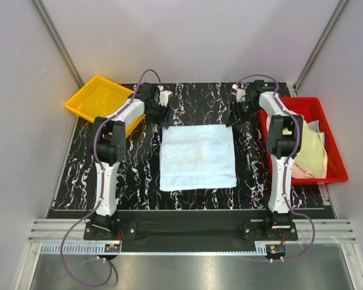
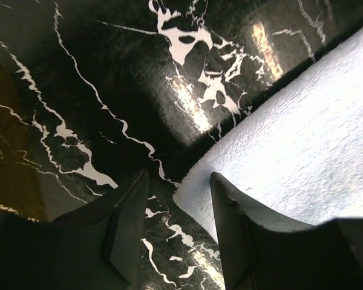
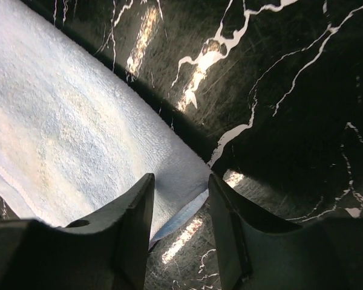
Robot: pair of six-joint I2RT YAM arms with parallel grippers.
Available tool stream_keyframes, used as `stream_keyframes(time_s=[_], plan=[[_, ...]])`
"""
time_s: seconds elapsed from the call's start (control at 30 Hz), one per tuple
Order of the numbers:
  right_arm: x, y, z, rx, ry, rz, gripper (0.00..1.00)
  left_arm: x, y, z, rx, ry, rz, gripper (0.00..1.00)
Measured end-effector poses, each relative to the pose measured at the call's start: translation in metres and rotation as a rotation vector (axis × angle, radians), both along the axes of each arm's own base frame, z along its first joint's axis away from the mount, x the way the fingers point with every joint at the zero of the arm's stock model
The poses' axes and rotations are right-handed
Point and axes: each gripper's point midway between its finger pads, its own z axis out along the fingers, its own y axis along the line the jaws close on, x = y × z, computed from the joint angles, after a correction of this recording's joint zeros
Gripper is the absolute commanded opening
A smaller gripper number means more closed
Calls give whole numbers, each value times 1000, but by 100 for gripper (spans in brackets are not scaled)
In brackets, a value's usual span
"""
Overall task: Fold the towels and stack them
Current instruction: Fold the towel
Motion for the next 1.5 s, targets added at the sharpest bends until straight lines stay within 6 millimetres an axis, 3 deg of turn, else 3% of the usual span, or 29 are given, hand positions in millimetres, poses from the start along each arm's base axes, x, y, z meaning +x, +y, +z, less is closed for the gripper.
stream_keyframes(time_s=[0.23,0.33,0.47,0.5,0.53,0.6,0.63,0.73,0.93,1.03,1.07,1.17,1.33,1.5], plan=[[-13,4,-6,27,36,56,41,-4,2,-12,27,34,-51,47],[-13,4,-3,31,30,68,34,-6,2,-10,32,37,-67,46],[-10,4,0,30,15,74,20,-5,2,-8,35,30,-84,30],[-9,5,0,31,10,76,17,-6,2,-7,36,32,-90,16],[-8,5,0,32,9,77,13,-6,2,-7,36,32,-94,10],[-6,5,-1,32,9,77,7,-5,2,-6,37,31,-107,0],[-6,5,-3,32,13,76,6,-4,1,-6,37,30,-110,0],[-5,5,-6,32,15,76,0,-1,1,-6,40,27,-119,0],[0,5,-6,28,6,75,0,4,0,0,36,17,-119,0],[3,4,-4,24,-5,74,0,10,1,3,34,6,-105,14],[4,4,-3,24,-9,74,0,12,1,4,32,2,-102,30],[8,4,-1,25,-21,75,0,18,2,4,29,-3,-90,39],[9,5,-4,26,-19,75,0,21,4,-4,36,6,-89,48],[12,5,0,27,-30,75,0,19,5,-10,45,34,-96,47]])
